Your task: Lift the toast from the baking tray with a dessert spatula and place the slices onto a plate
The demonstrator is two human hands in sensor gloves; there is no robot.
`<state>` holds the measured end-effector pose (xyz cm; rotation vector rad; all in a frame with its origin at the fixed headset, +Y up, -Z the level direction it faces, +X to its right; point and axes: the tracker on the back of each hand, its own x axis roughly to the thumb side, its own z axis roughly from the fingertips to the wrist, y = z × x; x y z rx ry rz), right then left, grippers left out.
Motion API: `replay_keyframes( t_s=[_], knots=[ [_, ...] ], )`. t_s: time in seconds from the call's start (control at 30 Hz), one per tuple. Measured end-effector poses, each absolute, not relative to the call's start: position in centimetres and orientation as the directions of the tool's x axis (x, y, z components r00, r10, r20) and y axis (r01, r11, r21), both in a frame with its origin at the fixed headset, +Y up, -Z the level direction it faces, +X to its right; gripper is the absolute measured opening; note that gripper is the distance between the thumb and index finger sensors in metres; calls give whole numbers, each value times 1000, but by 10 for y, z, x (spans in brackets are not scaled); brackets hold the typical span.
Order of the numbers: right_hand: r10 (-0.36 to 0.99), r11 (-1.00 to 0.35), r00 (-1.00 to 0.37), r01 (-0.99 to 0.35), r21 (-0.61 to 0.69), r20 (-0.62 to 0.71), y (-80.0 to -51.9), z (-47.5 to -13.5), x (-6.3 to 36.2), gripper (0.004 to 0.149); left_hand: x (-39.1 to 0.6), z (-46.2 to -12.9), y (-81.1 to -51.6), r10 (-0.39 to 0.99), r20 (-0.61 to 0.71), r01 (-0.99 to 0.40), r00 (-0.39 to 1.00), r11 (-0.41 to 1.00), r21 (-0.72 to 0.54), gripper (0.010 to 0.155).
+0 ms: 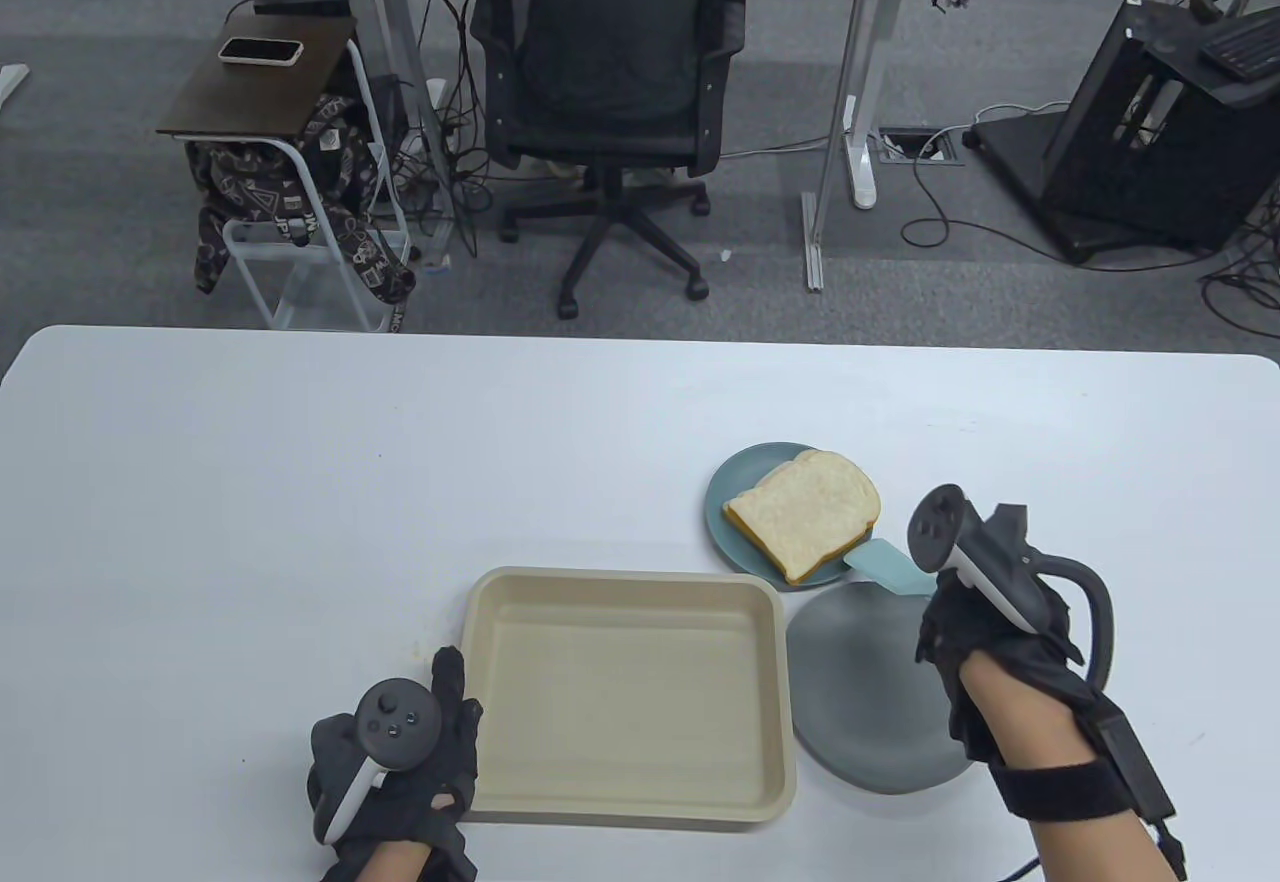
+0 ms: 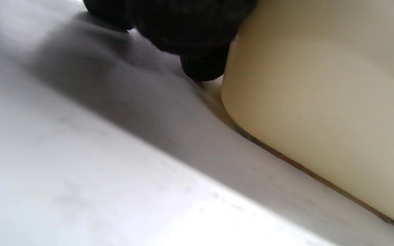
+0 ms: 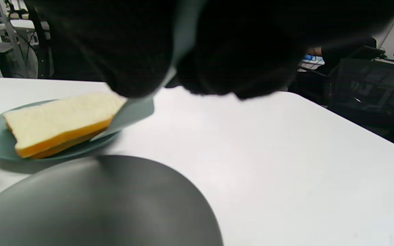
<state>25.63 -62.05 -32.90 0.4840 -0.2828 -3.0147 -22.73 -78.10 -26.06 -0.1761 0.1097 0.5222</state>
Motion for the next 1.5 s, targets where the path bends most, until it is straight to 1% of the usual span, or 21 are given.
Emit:
replay_keyframes(
  t_s=[0.07, 0.1, 0.17, 0.2, 0.27, 0.33, 0.43, 0.53, 0.67, 0.83, 0.97, 1.03, 1.07, 1.1, 1.17, 1.2, 1.27, 1.33, 1.4, 1.5],
  knots=[
    [-56, -987, -958, 12, 159, -281, -623, -307, 266, 50, -227, -261, -781, 485, -149, -504, 861, 852, -139, 62],
    [-4, -991, -965, -30, 128, -260, -627, -295, 271, 50, -227, -261, -781, 486, -149, -504, 861, 852, -140, 62],
    [122, -987, -970, -140, 77, -211, -644, -273, 280, 50, -227, -261, -781, 487, -149, -506, 861, 851, -142, 62],
    [163, -981, -967, -180, 69, -197, -653, -266, 284, 50, -227, -261, -781, 488, -149, -507, 860, 850, -142, 62],
    [231, -968, -958, -244, 58, -173, -679, -253, 291, 50, -227, -261, -781, 490, -151, -509, 859, 849, -141, 62],
    [248, -966, -955, -257, 34, -159, -700, -247, 295, 50, -227, -261, -781, 488, -150, -507, 860, 850, -140, 62],
    [259, -964, -952, -264, 9, -164, -721, -243, 300, 50, -227, -260, -781, 491, -151, -511, 858, 848, -140, 62],
    [286, -958, -943, -287, -18, -168, -731, -239, 303, 50, -227, -260, -781, 493, -151, -512, 857, 847, -142, 62],
    [269, -963, -950, -267, -34, -157, -744, -234, 303, 50, -228, -260, -781, 505, -152, -524, 850, 839, -144, 62],
    [271, -961, -949, -275, 6, -163, -756, -234, 302, 52, -231, -261, -779, 517, -147, -535, 843, 831, -149, 63],
    [248, -966, -951, -256, 22, -183, -756, -234, 300, 53, -238, -257, -767, 495, -138, -510, 858, 853, -114, 64],
    [195, -975, -961, -211, 64, -195, -753, -233, 293, 56, -242, -252, -753, 469, -106, -476, 877, 878, -54, 64],
    [142, -986, -971, -155, 53, -192, -746, -229, 285, 61, -242, -249, -744, 467, -67, -469, 882, 883, -12, 66],
    [87, -996, -985, -82, -36, -149, -735, -226, 274, 62, -240, -245, -732, 467, -4, -467, 884, 884, 34, 68],
    [11, -982, -997, 3, -188, -77, -714, -220, 250, 64, -231, -239, -715, 453, 82, -459, 888, 885, 83, 71],
    [-4, -971, -999, 17, -240, -52, -705, -218, 239, 66, -224, -235, -707, 438, 121, -450, 891, 887, 103, 73],
    [4, -949, -1000, -9, -315, 17, -688, -214, 208, 72, -205, -227, -690, 367, 217, -404, 905, 901, 160, 76],
    [38, -919, -995, -70, -387, 90, -677, -211, 176, 78, -187, -217, -677, 282, 286, -352, 916, 906, 234, 80],
    [51, -902, -987, -111, -417, 153, -670, -212, 148, 82, -172, -211, -668, 224, 331, -323, 917, 903, 283, 84],
    [49, -861, -976, -149, -486, 212, -665, -215, 121, 87, -160, -208, -663, 193, 365, -315, 911, 896, 313, 88]
  ],
)
